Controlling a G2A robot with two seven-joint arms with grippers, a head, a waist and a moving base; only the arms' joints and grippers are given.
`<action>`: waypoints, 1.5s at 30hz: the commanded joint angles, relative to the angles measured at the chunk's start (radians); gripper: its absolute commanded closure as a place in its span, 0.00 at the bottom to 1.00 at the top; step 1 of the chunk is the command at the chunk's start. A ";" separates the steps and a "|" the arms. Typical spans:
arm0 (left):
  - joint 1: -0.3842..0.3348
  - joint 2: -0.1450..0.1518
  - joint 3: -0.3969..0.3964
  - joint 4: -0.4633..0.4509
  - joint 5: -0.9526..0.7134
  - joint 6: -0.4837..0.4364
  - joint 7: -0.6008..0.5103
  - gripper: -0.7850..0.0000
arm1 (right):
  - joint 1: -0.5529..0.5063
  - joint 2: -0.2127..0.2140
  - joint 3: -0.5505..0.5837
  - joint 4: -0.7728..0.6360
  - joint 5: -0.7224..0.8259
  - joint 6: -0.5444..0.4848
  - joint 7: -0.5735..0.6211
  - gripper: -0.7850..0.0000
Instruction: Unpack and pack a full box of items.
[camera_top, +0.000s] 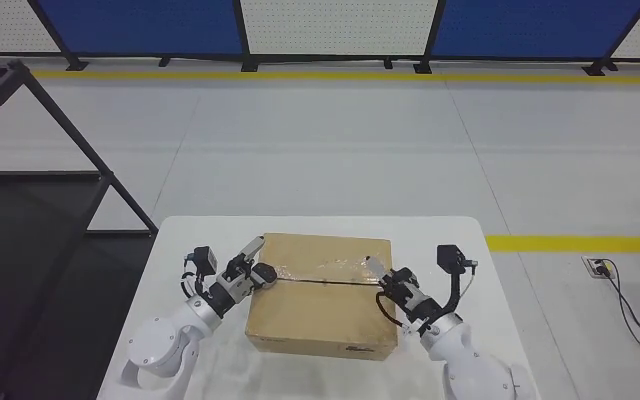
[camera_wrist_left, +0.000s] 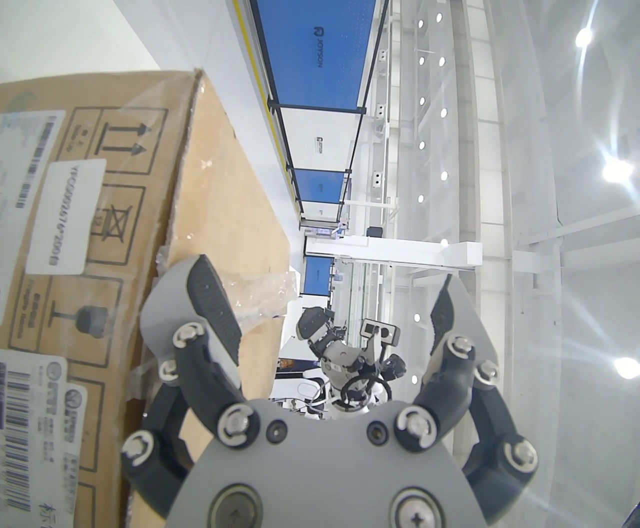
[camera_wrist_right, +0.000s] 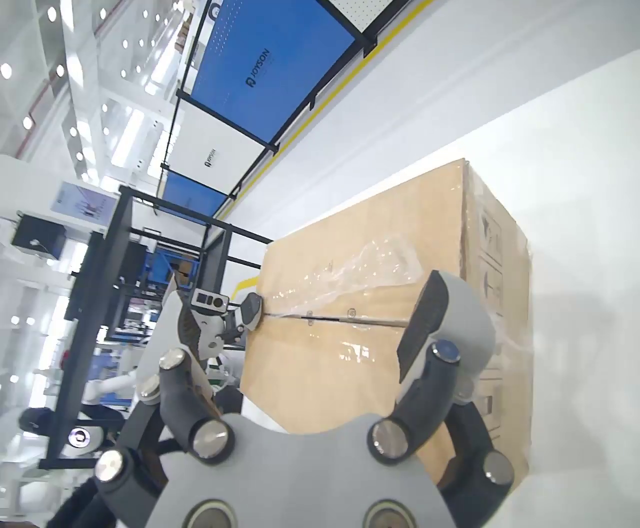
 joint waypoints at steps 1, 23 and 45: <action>0.000 0.000 0.000 0.001 -0.001 0.000 -0.001 0.00 | 0.026 0.001 0.022 0.044 0.074 0.009 -0.002 0.00; 0.003 0.002 0.001 -0.002 -0.001 0.000 0.005 0.00 | 0.179 0.044 0.064 0.271 0.306 -0.016 0.124 0.00; 0.005 0.005 -0.007 -0.004 -0.013 -0.005 -0.003 0.00 | 0.218 0.084 0.019 0.287 0.299 0.092 0.134 1.00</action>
